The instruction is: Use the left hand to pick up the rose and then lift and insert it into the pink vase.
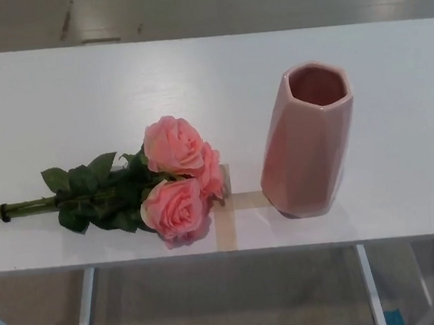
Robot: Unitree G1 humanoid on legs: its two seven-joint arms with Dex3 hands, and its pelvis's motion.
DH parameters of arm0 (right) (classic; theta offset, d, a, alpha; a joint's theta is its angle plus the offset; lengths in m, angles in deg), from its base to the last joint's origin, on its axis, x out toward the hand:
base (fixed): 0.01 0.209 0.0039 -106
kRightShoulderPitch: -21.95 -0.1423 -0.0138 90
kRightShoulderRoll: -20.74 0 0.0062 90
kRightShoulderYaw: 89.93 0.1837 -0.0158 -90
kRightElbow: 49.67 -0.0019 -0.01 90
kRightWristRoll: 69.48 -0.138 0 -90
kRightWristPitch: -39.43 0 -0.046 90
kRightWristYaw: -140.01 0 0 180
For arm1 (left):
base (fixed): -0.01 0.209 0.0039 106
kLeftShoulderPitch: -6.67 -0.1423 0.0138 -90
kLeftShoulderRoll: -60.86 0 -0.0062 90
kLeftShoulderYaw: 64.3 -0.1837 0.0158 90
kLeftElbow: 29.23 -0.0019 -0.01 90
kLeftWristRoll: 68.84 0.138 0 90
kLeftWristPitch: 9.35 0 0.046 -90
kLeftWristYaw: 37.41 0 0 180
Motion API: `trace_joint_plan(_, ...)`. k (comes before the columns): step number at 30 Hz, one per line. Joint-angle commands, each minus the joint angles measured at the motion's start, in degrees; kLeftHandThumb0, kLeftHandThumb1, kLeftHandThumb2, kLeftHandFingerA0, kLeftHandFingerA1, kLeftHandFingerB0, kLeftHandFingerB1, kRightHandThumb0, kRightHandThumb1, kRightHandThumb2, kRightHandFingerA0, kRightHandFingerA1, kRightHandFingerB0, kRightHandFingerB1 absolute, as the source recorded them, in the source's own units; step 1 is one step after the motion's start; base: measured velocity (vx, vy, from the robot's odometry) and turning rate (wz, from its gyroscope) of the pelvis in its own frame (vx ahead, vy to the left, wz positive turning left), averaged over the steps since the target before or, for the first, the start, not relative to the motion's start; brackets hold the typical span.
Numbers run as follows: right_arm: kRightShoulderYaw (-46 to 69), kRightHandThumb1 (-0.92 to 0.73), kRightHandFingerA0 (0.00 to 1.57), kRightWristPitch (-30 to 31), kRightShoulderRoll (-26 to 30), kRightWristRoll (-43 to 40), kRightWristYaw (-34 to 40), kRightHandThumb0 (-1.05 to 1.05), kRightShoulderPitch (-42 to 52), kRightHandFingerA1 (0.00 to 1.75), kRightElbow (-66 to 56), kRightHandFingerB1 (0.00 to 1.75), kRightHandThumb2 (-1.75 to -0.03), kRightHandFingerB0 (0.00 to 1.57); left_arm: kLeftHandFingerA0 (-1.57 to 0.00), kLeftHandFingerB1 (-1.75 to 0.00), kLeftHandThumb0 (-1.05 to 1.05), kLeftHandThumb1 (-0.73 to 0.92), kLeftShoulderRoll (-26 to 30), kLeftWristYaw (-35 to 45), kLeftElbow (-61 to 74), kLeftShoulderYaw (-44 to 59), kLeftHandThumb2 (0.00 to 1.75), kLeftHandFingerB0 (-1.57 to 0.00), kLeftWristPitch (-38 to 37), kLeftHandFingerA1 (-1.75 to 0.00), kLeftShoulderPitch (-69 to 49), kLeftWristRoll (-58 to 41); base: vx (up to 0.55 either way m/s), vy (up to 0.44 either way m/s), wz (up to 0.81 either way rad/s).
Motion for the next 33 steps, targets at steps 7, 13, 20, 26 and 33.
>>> trace_joint_plan(7, 0.40, -0.62, 0.67, -2.28, 0.31, -1.17, 1.09, -0.14, 0.30, 0.52, 1.49, 0.46, -0.58, 0.54, -0.57, -0.37, -0.29, 0.49, -0.01, -0.18, -1.24, 0.58, 0.62, -0.40, -1.98, -0.44, -0.67, -1.26, 0.00, 0.000, 0.00)
trace_joint_plan(13, 0.18, -0.62, 0.66, -2.69, 0.07, -1.10, 1.06, -0.14, 0.29, 0.51, 1.75, 0.46, -0.58, 0.54, -0.56, -0.33, -0.29, 0.48, -0.10, 0.14, -0.80, 0.65, 0.61, -0.33, -1.97, -0.45, -0.64, -1.85, 0.00, 0.000, 0.00)
trace_joint_plan(20, -0.93, -0.62, 0.65, -3.76, 0.37, -0.30, 1.60, -0.14, 0.21, 0.51, 1.81, 0.46, -0.57, 0.53, -0.23, -0.28, -0.30, 0.45, 2.13, 14.52, 9.20, 4.71, 0.55, -0.18, -4.71, -0.35, -6.92, -8.82, 0.00, 0.000, 0.00)
trace_joint_plan(26, -1.18, -0.62, 0.65, -4.24, 0.14, -0.52, 1.30, -0.14, 0.04, 0.51, 1.72, 0.46, -0.57, 0.53, -0.18, -0.30, -0.28, 0.43, 3.58, 22.35, 20.21, 7.62, 0.58, -0.17, -5.69, -0.35, -17.50, -11.89, 0.00, 0.000, 0.00)
trace_joint_plan(33, -0.60, -0.62, 0.63, -5.23, -0.59, -1.63, 0.02, -0.13, 0.32, 0.51, 1.15, 0.46, -0.57, 0.52, -0.18, -0.29, -0.29, 0.48, 5.02, 25.56, 36.80, 12.62, 0.58, -0.19, -4.88, -0.33, -31.44, -15.49, 0.00, 0.000, 0.00)
